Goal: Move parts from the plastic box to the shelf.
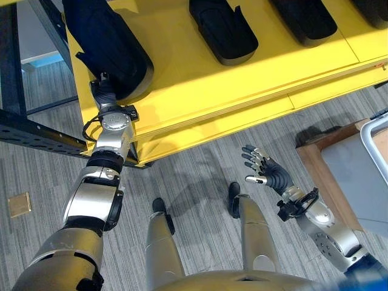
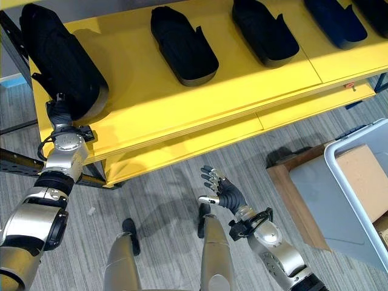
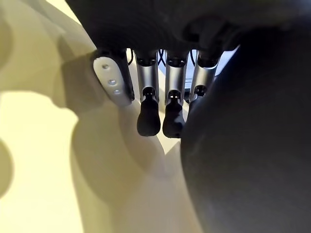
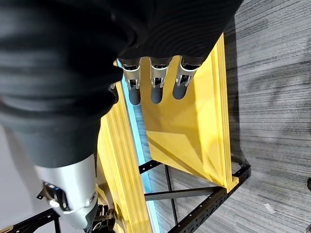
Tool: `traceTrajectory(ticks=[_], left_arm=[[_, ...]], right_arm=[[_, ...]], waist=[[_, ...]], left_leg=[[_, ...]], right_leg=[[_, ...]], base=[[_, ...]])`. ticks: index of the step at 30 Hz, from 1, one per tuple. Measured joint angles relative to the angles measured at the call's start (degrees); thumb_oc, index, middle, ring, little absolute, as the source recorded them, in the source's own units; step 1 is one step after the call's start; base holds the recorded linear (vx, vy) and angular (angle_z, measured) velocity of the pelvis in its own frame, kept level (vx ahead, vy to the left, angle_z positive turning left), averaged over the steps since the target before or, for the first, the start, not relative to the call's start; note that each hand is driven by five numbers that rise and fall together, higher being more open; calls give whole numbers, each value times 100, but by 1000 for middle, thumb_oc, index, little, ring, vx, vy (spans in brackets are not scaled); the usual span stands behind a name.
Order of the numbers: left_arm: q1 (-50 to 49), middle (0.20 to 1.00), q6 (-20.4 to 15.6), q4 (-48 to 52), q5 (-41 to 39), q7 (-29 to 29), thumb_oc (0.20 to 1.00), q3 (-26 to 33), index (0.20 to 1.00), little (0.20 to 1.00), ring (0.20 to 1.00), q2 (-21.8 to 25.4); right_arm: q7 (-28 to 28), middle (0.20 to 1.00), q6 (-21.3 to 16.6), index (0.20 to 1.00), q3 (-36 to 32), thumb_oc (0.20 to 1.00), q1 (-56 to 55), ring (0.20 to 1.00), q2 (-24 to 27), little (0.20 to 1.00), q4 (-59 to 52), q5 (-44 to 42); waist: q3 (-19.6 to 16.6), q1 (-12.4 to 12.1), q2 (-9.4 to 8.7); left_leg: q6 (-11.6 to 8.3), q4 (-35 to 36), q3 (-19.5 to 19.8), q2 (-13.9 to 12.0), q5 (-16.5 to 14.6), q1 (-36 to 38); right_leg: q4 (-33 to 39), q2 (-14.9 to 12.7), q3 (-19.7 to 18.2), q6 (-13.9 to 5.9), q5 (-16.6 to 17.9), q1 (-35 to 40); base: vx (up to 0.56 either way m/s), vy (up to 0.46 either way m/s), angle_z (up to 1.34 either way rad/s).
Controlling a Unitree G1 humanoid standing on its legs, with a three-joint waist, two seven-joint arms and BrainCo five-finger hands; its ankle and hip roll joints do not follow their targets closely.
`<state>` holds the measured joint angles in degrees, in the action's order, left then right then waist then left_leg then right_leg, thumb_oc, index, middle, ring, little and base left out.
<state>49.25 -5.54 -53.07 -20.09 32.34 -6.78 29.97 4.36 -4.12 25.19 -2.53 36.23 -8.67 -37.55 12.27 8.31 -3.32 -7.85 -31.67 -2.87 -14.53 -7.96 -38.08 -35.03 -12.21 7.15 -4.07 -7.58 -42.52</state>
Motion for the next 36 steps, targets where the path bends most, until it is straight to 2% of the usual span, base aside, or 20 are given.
traceTrajectory(ticks=[4, 8, 9, 10, 11, 36], left_arm=[[-39, 200, 41, 55, 153, 6, 200, 0, 200, 200, 200, 9], [-125, 200, 83, 231, 226, 19, 200, 22, 200, 200, 200, 33], [-146, 341, 86, 232, 284, 18, 341, 20, 341, 341, 341, 40], [-154, 821, 96, 238, 357, 23, 821, 10, 821, 821, 821, 56], [-164, 1000, 95, 241, 388, 24, 1000, 8, 1000, 1000, 1000, 62], [-551, 1000, -23, 634, -183, 9, 1000, 587, 1000, 1000, 1000, 17]], right_arm=[[4, 1000, 6, 1000, 0, 1000, 23, 1000, 0, 1000, -1, 0], [6, 1000, 22, 1000, 0, 1000, 14, 1000, 30, 1000, -24, 0], [7, 1000, 23, 1000, -4, 1000, -11, 1000, 52, 1000, -64, 0], [19, 1000, 24, 1000, -10, 1000, -8, 1000, 53, 1000, -67, 0], [19, 1000, 25, 1000, -20, 1000, -9, 1000, 53, 1000, -67, 0], [23, 1000, 71, 1000, -28, 1000, -16, 1000, 69, 1000, -148, 1]], waist=[[30, -4, 25], [235, -24, 61], [235, -25, 62], [239, -23, 63], [240, -24, 64], [241, -25, 60]], left_leg=[[-3, 6, -2, 0, 2, 11], [-13, 38, -2, 0, 8, 156], [-13, 54, -1, -2, 8, 165], [-13, 61, 3, -7, 9, 164], [-13, 61, 4, -10, 9, 165], [-14, 54, 11, -10, 9, 216]], right_leg=[[-10, 3, 0, 3, -1, 2], [-40, 0, 0, 25, -29, 118], [-40, 2, 0, 30, -38, 119], [-42, 8, 1, 34, -40, 116], [-47, 11, 0, 40, -44, 115], [-109, 7, -1, 48, -81, 146]], base=[[0, 0, 0], [0, 0, 0], [0, 0, 0], [0, 0, 0], [0, 0, 0], [0, 0, 0]])
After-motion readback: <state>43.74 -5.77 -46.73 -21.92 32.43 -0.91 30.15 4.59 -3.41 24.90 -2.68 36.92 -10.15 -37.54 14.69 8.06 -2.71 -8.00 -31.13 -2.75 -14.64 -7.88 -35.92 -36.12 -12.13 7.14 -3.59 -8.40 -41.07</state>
